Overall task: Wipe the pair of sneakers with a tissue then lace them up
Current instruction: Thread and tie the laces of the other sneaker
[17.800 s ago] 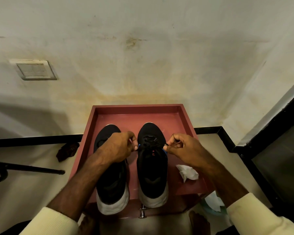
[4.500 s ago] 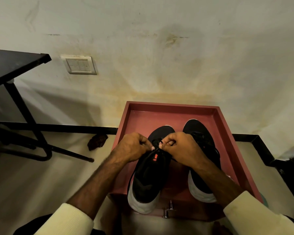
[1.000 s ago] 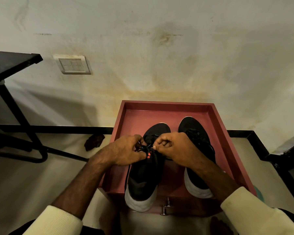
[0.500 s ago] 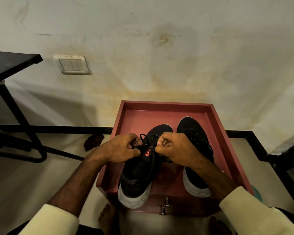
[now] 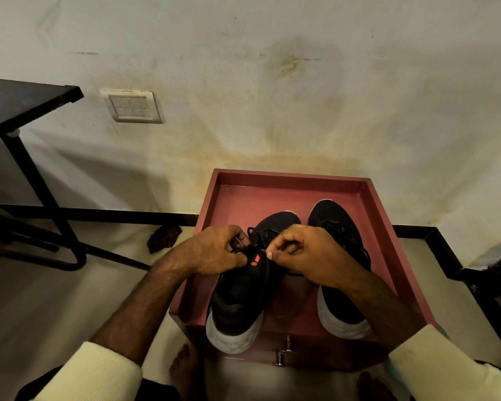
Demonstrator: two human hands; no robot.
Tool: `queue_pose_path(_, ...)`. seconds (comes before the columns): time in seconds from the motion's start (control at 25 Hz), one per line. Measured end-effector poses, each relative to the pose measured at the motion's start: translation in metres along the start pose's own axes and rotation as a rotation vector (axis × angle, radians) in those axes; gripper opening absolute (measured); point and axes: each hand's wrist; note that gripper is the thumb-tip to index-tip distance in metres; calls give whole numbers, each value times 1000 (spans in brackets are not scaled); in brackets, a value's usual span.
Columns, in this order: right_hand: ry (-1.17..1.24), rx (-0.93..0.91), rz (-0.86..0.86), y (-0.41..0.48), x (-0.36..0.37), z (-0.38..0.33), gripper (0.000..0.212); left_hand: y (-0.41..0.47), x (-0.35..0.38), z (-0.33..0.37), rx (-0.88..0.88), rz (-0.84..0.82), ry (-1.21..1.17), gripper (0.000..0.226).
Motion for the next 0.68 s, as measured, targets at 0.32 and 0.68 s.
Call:
queue_pose_path(0.32,-5,60,-30,-4,-3,-4,2,-1,-2,2,-7,-5,-9,33)
queue_pose_path(0.68,142,147,-130,-8,-2,-3,11,0,-2,3,1,5,20,29)
Point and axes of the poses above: each hand's wrist, its own y-axis towards the middle knuckle, its own x-axis out of the palm, z = x × y, and after that the axes turned 6 degrees about z, right-handed
